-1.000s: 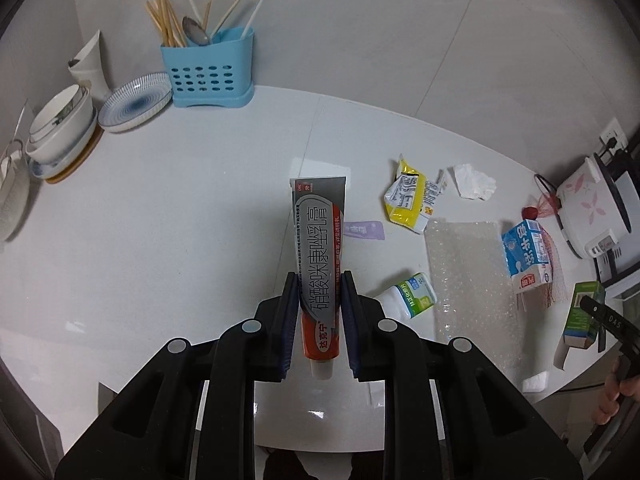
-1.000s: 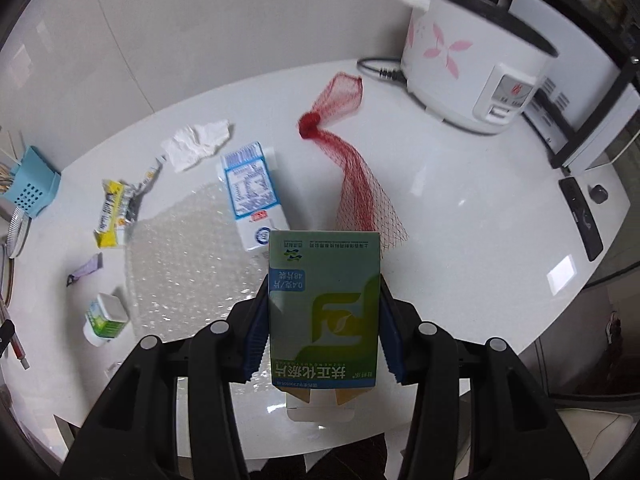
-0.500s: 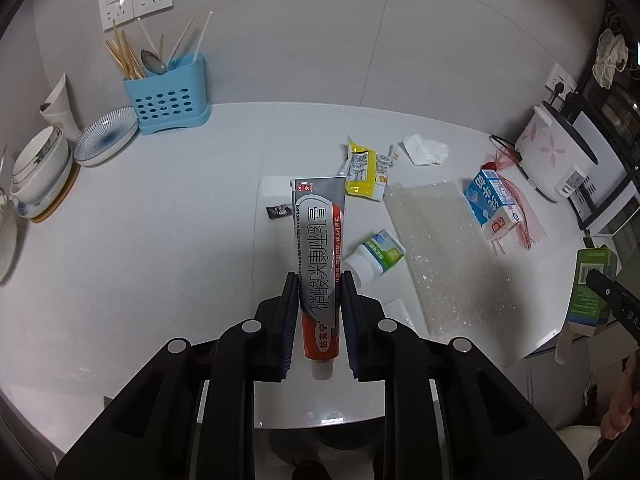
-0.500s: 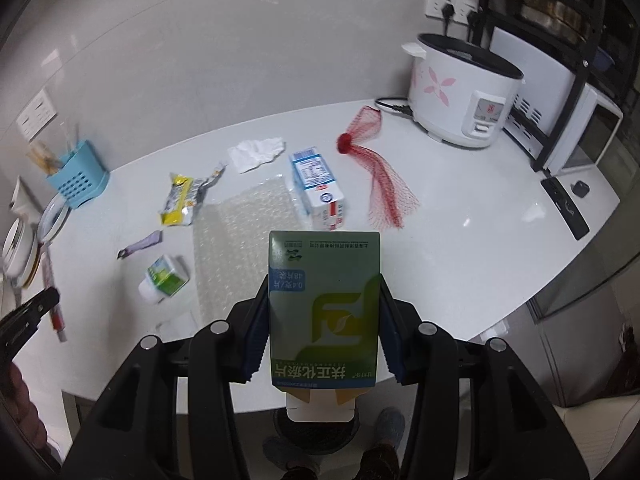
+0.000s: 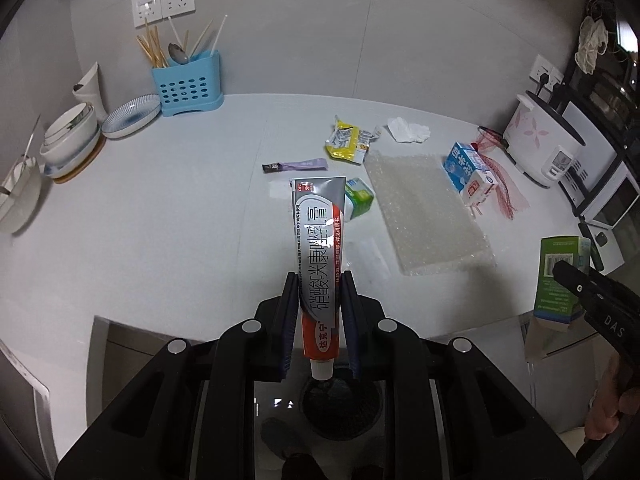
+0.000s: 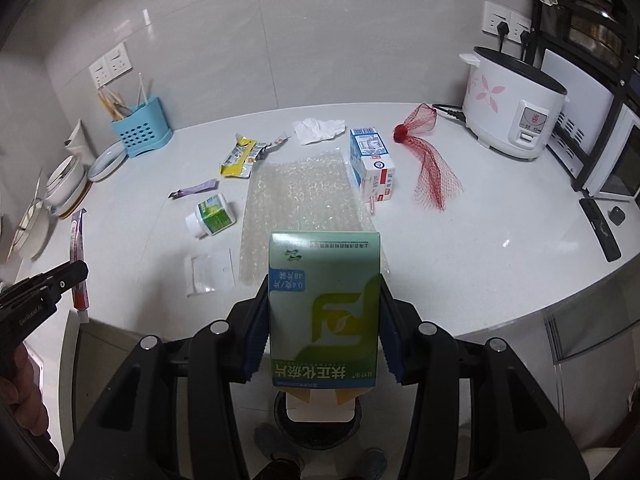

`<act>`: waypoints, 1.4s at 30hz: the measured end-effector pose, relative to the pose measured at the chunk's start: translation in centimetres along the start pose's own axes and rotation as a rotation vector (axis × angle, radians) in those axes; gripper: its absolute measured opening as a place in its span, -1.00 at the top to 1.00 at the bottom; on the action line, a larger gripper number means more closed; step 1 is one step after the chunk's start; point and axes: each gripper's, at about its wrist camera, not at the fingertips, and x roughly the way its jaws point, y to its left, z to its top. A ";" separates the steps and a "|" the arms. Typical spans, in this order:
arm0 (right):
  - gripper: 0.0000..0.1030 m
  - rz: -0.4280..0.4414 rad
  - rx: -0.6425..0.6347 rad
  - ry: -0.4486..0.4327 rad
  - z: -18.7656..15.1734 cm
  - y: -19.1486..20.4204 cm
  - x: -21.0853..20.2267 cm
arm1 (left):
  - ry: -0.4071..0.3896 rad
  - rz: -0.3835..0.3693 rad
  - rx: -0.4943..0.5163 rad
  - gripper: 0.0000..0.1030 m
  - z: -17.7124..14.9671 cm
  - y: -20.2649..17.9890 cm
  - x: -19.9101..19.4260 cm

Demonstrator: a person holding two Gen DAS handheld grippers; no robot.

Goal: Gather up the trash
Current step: 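Carry the toothpaste tube and medicine box down over the green wastebasket with both tools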

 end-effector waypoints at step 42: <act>0.12 0.069 -0.081 0.347 -39.9 -6.7 36.2 | 0.307 -0.074 -0.014 0.61 -42.2 -3.3 40.3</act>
